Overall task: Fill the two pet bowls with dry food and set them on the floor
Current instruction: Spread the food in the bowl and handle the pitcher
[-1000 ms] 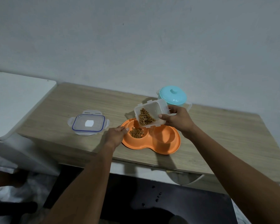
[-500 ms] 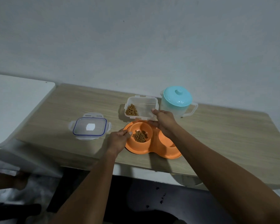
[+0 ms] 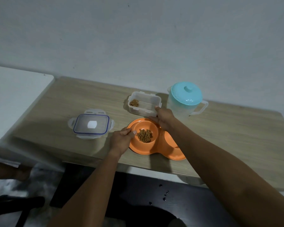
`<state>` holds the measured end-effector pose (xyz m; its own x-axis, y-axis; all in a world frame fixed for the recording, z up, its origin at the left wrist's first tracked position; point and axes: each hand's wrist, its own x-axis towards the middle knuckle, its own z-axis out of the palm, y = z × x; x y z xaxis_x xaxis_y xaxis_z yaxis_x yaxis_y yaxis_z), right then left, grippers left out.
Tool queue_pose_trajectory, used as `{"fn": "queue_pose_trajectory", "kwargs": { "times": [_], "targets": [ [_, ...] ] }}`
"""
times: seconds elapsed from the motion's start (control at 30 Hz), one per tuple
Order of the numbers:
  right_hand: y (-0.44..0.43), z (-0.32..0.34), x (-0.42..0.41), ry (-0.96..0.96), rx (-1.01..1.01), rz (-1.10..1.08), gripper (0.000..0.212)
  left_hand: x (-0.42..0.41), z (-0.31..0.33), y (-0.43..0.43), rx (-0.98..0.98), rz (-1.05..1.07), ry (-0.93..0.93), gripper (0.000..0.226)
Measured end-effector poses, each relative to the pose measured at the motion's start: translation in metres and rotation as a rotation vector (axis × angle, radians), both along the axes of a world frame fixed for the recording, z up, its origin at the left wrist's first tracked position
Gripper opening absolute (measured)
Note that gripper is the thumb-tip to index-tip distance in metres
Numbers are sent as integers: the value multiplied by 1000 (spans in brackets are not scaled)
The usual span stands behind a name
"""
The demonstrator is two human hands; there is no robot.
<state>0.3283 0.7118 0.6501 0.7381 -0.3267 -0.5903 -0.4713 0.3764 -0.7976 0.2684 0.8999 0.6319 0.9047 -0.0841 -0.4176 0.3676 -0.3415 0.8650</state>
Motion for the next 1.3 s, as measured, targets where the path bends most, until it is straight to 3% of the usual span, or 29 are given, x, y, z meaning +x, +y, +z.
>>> {"fn": "queue_pose_trajectory", "kwargs": {
  "times": [0.13, 0.27, 0.4, 0.53, 0.6, 0.67, 0.73, 0.87, 0.93, 1.13, 1.3],
  "targets": [
    [0, -1, -9, -4, -63, 5, 34, -1, 0, -1, 7, 18, -3, 48],
    [0, 2, -40, -87, -412, 51, 38, -5, 3, -6, 78, 47, -22, 42],
    [-5, 18, -75, -291, -696, -163, 27, -8, 7, -15, 204, 76, -59, 32],
    [-26, 45, -85, -433, -834, -412, 13, -9, 9, -23, 318, 80, -82, 28],
    [-44, 54, -77, -381, -916, -472, 20, -10, 8, -24, 328, 95, -82, 28],
    [-66, 57, -66, -214, -975, -429, 35, -11, 8, -25, 328, 102, -86, 28],
    [-87, 54, -56, -79, -952, -310, 48, -10, 8, -26, 326, 109, -84, 28],
    [-108, 44, -47, -84, -947, -183, 67, -10, 7, -26, 310, 106, -82, 28],
    [-110, 42, -47, -47, -836, -166, 73, -10, 6, -25, 300, 114, -88, 28],
    [-110, 37, -55, -92, -496, -247, 55, -10, 2, -25, 276, 141, -110, 29],
    [-112, 34, -62, -151, -518, -342, 47, -11, 1, -26, 271, 147, -116, 30]
  ]
}}
